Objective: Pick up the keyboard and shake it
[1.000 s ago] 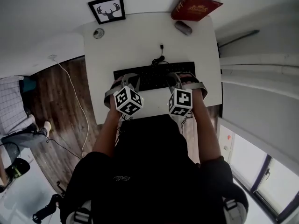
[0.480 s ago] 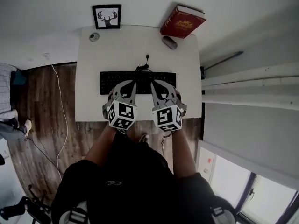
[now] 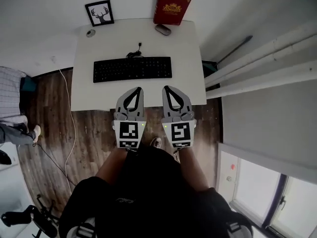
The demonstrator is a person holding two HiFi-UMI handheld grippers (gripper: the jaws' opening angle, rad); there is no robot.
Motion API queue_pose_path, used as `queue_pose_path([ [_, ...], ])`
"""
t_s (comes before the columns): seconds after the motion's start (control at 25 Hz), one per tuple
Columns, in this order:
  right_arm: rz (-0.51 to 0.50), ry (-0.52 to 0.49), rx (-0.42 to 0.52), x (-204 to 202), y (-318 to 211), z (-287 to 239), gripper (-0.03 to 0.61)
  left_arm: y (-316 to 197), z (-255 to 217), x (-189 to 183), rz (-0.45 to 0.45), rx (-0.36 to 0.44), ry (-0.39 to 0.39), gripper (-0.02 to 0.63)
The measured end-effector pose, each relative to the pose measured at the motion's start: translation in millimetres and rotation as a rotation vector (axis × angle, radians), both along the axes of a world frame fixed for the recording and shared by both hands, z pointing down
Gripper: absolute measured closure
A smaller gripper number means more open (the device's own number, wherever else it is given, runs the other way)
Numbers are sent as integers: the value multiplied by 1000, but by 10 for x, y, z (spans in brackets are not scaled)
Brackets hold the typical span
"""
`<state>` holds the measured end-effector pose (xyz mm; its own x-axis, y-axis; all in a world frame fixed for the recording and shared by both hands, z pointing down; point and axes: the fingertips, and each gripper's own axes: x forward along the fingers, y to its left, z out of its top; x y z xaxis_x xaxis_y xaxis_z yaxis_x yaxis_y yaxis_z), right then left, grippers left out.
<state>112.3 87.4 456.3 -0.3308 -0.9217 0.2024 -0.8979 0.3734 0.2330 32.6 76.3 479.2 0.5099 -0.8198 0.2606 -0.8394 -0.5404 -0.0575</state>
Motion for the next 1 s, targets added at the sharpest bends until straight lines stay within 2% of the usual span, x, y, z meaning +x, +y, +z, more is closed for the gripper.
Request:
queue_pose_path([
  [0.28, -29, -23, 42, 236, 560, -70, 557, 605, -98, 332, 14, 48, -49, 611],
  [0.72, -83, -20, 93, 304, 826, -190, 557, 937, -208, 534, 44, 84, -101, 611],
  [1.0, -105, -20, 77, 285, 942, -159, 557, 1102, -156, 599, 82, 66, -153, 611],
])
